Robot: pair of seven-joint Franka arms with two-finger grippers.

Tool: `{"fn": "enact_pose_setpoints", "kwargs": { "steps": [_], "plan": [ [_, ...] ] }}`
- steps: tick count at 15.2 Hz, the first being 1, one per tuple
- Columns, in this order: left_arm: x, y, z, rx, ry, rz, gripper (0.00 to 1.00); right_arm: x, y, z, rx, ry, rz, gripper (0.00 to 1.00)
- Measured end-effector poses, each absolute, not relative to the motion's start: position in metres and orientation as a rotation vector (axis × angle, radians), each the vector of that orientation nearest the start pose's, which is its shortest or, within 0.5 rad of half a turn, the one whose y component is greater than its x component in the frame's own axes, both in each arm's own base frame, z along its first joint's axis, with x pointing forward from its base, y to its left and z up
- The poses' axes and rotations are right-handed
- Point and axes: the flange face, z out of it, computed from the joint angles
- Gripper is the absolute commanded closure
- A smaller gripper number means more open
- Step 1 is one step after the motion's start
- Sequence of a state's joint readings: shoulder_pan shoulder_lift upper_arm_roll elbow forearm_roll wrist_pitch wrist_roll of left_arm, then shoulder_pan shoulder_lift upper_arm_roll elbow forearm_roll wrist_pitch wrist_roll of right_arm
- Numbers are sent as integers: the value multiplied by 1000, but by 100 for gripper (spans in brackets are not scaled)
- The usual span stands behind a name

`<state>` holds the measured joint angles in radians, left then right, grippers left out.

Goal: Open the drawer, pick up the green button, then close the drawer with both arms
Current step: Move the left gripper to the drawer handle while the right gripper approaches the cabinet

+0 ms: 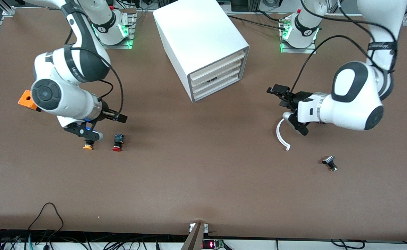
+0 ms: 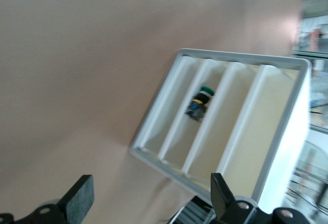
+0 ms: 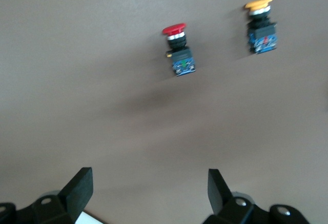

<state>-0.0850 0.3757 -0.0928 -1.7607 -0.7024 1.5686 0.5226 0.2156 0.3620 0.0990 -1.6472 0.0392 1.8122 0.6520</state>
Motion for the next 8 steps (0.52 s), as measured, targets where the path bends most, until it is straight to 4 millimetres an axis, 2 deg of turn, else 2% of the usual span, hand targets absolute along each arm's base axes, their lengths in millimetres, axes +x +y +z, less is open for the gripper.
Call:
{"fn": "enact_pose_setpoints", "kwargs": {
  "steps": [5,7,8],
  "plan": [
    [513,-206,232,1956,-561,-481,1,600,244,357,-3090,709,315,1],
    [493,-217,195,1864,-560,-477,1,597,261,349,-3082,759,307,1],
    [484,-222,178,1818,-554,-468,5,595,269,346,-3078,785,303,1]
  ]
}}
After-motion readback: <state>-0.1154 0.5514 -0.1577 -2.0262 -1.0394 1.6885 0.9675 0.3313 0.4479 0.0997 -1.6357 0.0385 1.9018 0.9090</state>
